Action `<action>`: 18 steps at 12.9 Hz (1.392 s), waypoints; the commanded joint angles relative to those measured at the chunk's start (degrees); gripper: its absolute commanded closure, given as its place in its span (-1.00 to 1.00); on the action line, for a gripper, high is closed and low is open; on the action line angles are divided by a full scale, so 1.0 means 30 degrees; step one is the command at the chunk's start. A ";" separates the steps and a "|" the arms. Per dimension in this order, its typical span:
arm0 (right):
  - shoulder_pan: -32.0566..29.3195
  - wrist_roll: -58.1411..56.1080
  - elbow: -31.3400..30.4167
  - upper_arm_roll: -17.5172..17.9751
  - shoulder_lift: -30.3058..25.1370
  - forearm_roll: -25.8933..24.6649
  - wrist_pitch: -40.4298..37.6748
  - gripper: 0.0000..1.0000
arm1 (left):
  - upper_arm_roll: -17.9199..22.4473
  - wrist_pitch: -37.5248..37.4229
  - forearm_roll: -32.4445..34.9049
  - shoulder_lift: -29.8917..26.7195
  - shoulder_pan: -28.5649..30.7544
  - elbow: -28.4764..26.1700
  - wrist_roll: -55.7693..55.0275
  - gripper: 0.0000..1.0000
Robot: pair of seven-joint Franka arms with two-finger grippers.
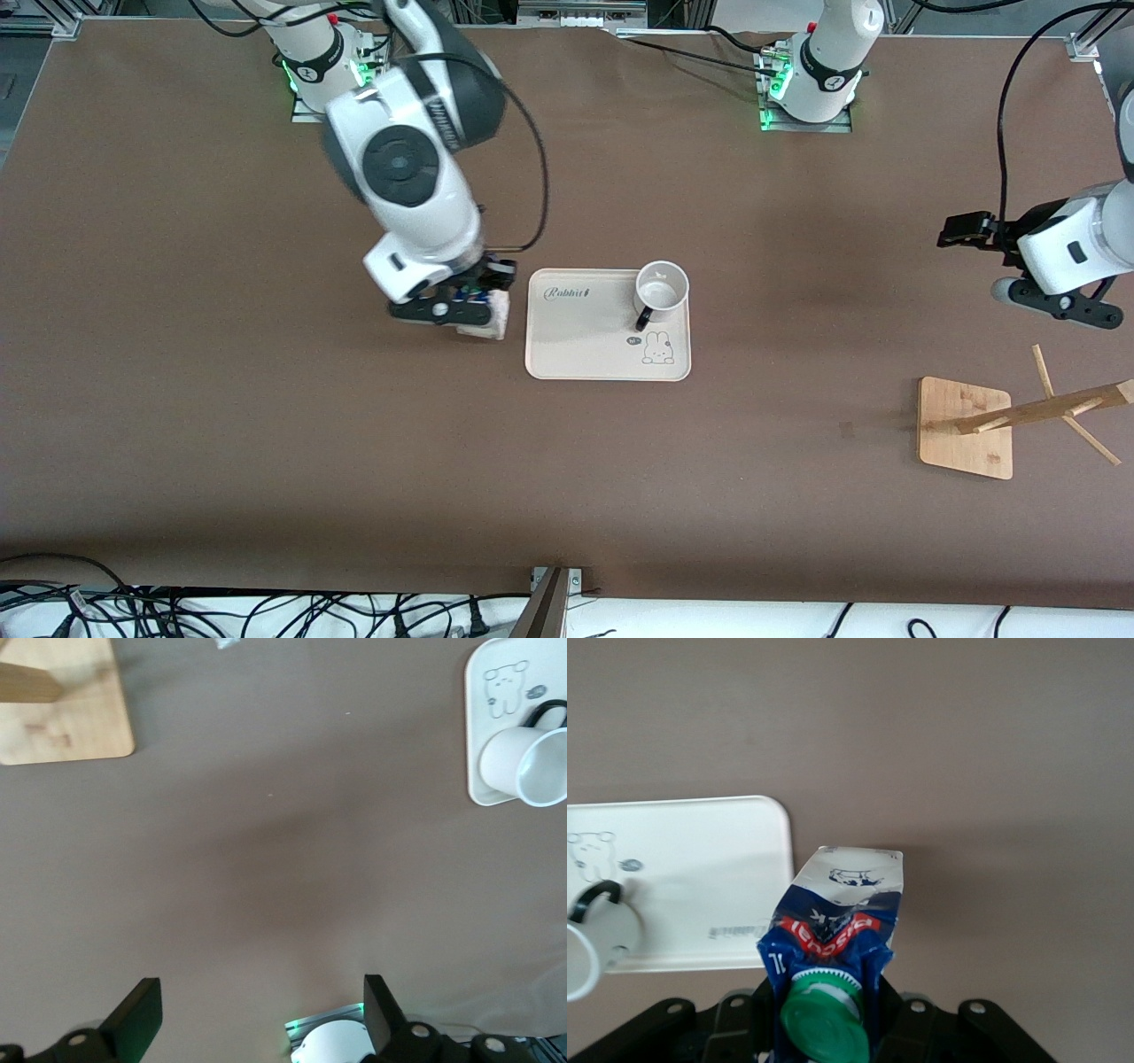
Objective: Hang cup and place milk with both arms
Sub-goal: 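Move the carton with the right gripper while the left gripper nears the mug, then release the carton from the right gripper while the left gripper grips the mug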
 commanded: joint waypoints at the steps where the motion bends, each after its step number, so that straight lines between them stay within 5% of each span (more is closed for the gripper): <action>1: -0.2007 -0.4044 -0.0490 -0.0101 -0.0364 0.0335 -0.1012 0.31 | -0.0899 0.0790 -0.0512 0.0739 -0.0268 0.0182 0.0243 -1.00; 6: -0.6228 -1.0412 -0.3062 -0.0161 -0.0422 0.0393 -0.0550 0.30 | -0.2016 0.3045 -0.0423 0.2029 -0.2465 0.0182 0.0127 -1.00; 9: -0.6731 -1.0740 -0.6428 -0.0161 -0.1562 0.0394 0.1907 0.29 | -0.2075 0.4800 -0.1856 0.3286 -0.3693 0.0182 -0.0951 -1.00; 12: -0.7201 -1.1269 -0.7577 -0.0190 -0.1565 0.0394 0.3141 0.22 | -0.2075 0.6823 -0.1628 0.4312 -0.6003 0.0036 -0.5250 -1.00; 13: -0.7201 -1.1269 -0.7784 -0.0190 -0.1565 0.0394 0.3406 -0.05 | -0.2046 0.7293 -0.1597 0.4635 -0.6737 -0.0022 -0.6395 -1.00; 15: -0.7201 -1.1240 -0.8107 -0.0190 -0.1565 0.0394 0.3906 -0.94 | -0.2075 0.7766 -0.1597 0.5017 -0.7676 -0.0052 -0.8039 -1.00; 18: -0.7172 -1.1006 -0.7962 -0.0161 -0.1595 0.0423 0.3877 -1.00 | -0.2046 0.7796 -0.1567 0.5835 -0.8793 -0.0111 -0.9131 -1.00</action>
